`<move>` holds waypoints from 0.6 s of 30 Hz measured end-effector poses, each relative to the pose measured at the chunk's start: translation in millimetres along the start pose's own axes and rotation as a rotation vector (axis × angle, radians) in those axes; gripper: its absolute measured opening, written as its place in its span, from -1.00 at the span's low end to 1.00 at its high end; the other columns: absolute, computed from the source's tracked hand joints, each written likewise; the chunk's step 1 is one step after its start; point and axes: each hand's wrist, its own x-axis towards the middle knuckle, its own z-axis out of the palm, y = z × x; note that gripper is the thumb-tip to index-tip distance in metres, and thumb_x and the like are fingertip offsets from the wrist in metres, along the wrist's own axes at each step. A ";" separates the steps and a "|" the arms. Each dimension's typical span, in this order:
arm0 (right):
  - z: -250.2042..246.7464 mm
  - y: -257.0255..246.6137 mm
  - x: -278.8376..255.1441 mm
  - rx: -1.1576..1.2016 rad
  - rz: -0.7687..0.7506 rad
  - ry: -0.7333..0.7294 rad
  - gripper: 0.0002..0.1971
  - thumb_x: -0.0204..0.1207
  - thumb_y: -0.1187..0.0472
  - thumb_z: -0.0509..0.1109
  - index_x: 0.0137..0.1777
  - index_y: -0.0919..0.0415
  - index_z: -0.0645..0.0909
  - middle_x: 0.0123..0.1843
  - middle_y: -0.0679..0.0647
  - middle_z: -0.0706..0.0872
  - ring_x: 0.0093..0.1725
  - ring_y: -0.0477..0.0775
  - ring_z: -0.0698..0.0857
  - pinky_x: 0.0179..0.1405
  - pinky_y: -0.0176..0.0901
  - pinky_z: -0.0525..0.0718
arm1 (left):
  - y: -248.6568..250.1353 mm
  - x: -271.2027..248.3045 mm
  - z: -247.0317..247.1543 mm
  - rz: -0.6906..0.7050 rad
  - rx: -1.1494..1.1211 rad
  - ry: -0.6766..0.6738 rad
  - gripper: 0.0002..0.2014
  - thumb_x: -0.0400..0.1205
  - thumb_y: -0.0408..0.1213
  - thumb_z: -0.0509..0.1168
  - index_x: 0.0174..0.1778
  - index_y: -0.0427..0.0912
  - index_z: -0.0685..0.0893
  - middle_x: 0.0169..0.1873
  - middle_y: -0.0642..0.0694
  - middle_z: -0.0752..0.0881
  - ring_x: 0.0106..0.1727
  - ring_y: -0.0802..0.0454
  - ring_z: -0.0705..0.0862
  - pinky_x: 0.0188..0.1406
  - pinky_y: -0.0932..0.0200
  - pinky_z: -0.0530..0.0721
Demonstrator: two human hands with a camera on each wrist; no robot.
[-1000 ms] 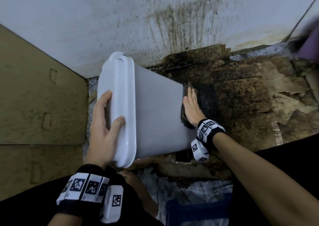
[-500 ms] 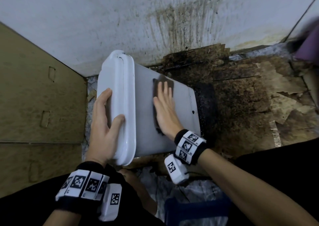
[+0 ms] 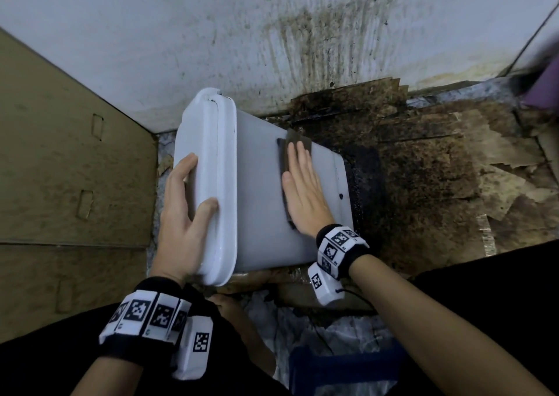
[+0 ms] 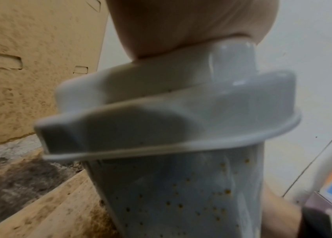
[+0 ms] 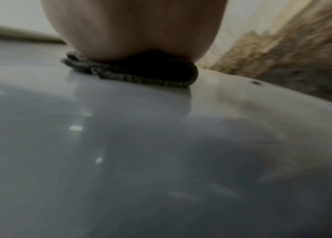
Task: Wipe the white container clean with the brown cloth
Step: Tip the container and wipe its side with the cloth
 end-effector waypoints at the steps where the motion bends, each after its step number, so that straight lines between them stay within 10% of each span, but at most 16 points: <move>1: -3.4 13.9 1.1 -0.012 0.059 0.000 -0.44 0.84 -0.02 -0.22 0.78 -0.08 -0.28 0.82 -0.07 -0.30 0.78 -0.12 -0.28 0.72 -0.15 -0.28 | 0.2 -0.1 0.2 -0.002 -0.003 -0.003 -0.36 0.65 -0.11 0.22 0.70 0.03 0.31 0.66 0.11 0.37 0.69 -0.01 0.35 0.65 -0.36 0.36; 7: -23.4 94.8 9.2 -0.126 0.287 -0.026 -0.18 0.62 -0.11 -0.35 0.74 0.45 -0.01 0.80 0.34 -0.04 0.81 0.29 -0.09 0.75 -0.03 -0.18 | 5.0 -0.6 3.8 0.011 -0.005 -0.007 -0.36 0.64 -0.09 0.24 0.70 0.01 0.32 0.66 0.10 0.37 0.69 -0.01 0.35 0.65 -0.35 0.35; 18: -14.6 58.5 4.7 -0.050 0.274 0.001 -0.39 0.79 0.06 -0.23 0.78 0.32 -0.13 0.82 0.19 -0.16 0.81 0.18 -0.21 0.76 0.01 -0.28 | 11.7 -1.4 5.3 0.004 0.042 -0.010 -0.36 0.64 -0.12 0.22 0.69 -0.01 0.31 0.64 0.12 0.36 0.67 0.05 0.35 0.65 -0.31 0.35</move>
